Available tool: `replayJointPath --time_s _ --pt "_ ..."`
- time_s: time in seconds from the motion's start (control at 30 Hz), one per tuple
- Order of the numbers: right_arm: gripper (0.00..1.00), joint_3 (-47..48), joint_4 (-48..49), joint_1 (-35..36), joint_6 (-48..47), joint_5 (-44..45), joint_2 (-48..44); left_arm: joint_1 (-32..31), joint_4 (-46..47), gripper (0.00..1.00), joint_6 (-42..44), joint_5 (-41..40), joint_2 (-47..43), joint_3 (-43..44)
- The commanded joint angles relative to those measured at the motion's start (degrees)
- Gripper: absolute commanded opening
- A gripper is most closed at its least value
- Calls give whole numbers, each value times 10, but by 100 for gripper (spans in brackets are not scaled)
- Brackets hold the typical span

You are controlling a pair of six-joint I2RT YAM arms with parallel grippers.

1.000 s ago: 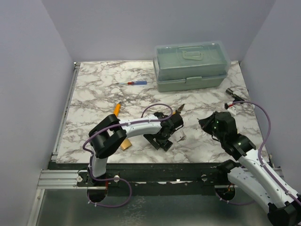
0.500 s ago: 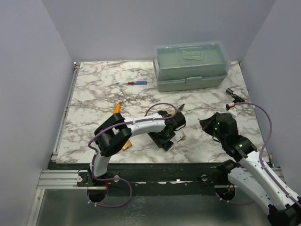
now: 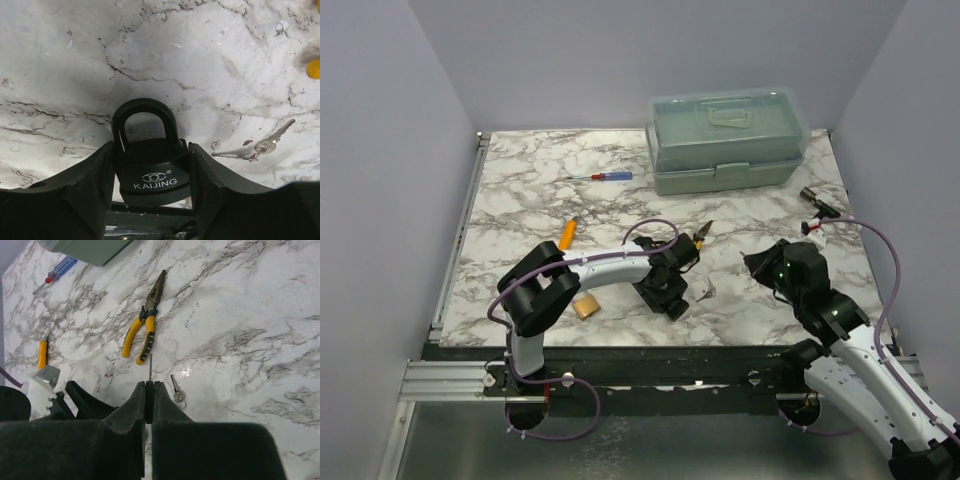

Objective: Unlock with the key

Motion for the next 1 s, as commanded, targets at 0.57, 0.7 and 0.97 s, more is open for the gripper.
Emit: replayJointPath --time_s 0.57,0.7,0.97 --pt "0 -71 307 1 -56 -477 8 158 161 0 188 58 -263 -188" --pt "0 -92 387 1 -40 -528 23 176 177 0 209 69 -310 -200" --pt "0 -99 474 33 -22 -512 64 234 195 0 167 82 -395 -236"
